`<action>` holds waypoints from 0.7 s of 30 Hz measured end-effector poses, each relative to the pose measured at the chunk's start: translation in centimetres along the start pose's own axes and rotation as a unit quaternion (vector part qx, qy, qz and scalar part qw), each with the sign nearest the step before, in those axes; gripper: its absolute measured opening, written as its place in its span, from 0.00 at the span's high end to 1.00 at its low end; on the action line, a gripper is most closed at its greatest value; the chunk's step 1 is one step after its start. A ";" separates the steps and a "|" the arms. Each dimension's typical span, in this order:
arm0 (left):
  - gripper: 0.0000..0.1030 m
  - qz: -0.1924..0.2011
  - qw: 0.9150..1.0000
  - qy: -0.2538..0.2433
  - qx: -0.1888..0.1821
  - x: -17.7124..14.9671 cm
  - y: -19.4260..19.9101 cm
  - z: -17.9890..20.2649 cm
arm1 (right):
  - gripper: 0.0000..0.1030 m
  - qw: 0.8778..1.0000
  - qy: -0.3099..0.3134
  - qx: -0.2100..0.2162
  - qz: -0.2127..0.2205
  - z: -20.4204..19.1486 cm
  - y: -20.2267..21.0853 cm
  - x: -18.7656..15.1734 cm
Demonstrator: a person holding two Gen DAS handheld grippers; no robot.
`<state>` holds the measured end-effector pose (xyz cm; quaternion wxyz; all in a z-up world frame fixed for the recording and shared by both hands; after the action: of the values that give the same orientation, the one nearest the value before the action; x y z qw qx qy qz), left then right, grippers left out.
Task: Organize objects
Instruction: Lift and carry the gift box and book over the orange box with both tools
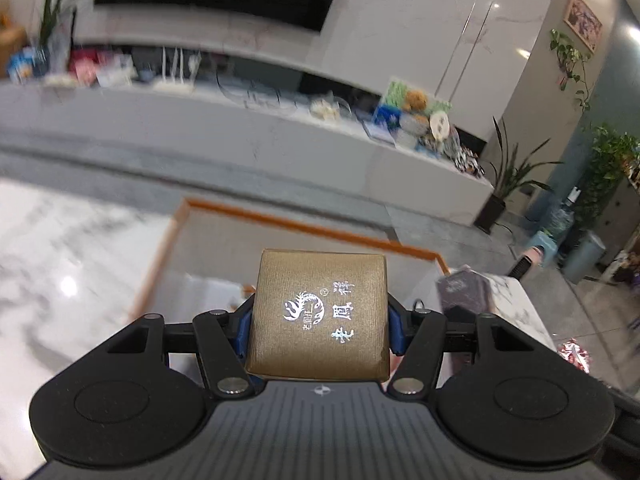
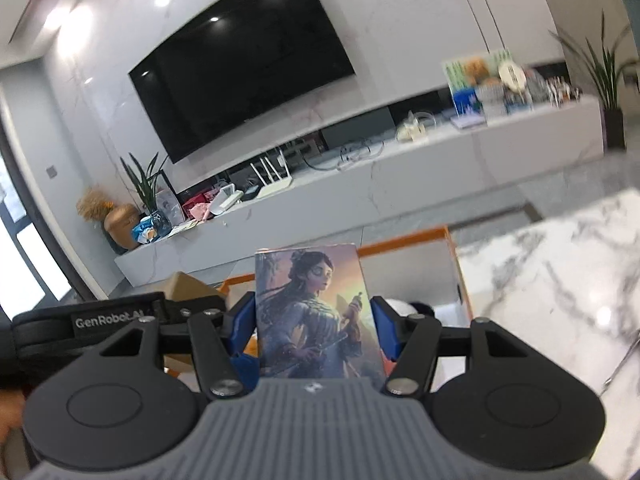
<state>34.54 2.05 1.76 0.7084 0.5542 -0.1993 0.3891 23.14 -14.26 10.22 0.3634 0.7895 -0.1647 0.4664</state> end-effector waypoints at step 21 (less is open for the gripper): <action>0.33 -0.054 0.995 -0.003 0.079 -1.7 -6.5 -4.8 | 0.40 0.992 0.008 0.013 -0.128 2.0 -7.9 -4.6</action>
<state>37.80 5.52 -5.00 0.6814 0.6196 -0.1397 0.3637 26.78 -10.67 2.39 0.4111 0.8050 -0.0538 0.4244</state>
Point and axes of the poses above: each gripper's, at about its wrist camera, not at the fingertips, and y roughly against the way its jaws point, z to its right, x to its top, the point moved 10 cm from there along -y, roughly the way its jaws point, and after that the axes turned 6 degrees about x, right-handed, at the moved point
